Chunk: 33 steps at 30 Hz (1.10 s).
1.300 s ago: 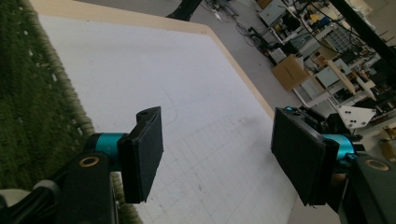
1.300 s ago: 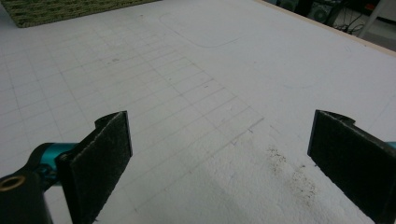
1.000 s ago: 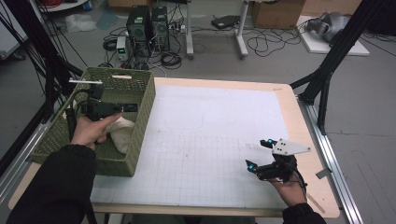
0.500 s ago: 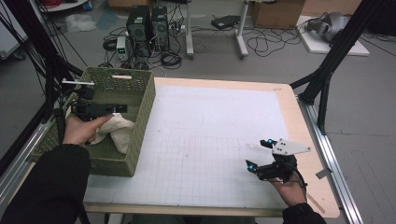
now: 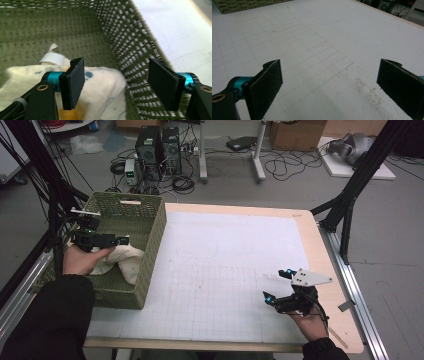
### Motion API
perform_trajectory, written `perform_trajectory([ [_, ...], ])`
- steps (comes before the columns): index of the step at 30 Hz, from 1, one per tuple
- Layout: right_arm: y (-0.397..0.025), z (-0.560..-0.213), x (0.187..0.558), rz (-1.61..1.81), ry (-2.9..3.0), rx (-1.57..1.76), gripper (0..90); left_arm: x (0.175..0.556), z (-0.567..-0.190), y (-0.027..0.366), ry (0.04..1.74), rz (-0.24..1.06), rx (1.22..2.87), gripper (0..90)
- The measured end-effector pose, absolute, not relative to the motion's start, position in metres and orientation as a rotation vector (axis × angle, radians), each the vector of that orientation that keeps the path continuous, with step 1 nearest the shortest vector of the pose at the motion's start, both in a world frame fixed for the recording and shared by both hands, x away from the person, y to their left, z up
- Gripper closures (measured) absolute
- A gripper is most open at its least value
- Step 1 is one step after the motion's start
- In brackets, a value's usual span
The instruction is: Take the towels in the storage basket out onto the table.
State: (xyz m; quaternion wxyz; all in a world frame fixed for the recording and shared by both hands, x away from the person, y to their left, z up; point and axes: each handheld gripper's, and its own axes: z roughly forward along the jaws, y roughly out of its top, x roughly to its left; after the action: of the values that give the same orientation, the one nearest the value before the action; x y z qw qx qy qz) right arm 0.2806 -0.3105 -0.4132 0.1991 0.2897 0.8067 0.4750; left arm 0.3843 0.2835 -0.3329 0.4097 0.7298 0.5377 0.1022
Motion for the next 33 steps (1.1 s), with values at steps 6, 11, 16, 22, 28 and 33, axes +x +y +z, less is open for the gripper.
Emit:
perform_trajectory([
  [6,-0.31,-0.413,0.281,1.328,2.259,0.812,5.4,0.386,-0.335,0.287,1.378,0.324,1.904,29.0],
  [11,-0.311,-0.413,0.281,1.327,2.258,0.81,5.4,0.389,-0.342,0.288,1.412,0.368,1.968,28.6],
  [16,-0.311,-0.414,0.281,1.329,2.256,0.807,5.4,0.39,-0.346,0.287,1.417,0.381,2.01,28.1],
  [22,-0.311,-0.414,0.281,1.331,2.254,0.807,5.4,0.393,-0.35,0.287,1.433,0.335,2.052,26.5],
  [28,-0.31,-0.414,0.281,1.33,2.261,0.812,5.5,0.395,-0.353,0.285,1.44,0.295,2.09,26.1],
  [33,-0.31,-0.414,0.281,1.329,2.263,0.814,5.5,0.397,-0.358,0.283,1.456,0.287,2.143,26.3],
])
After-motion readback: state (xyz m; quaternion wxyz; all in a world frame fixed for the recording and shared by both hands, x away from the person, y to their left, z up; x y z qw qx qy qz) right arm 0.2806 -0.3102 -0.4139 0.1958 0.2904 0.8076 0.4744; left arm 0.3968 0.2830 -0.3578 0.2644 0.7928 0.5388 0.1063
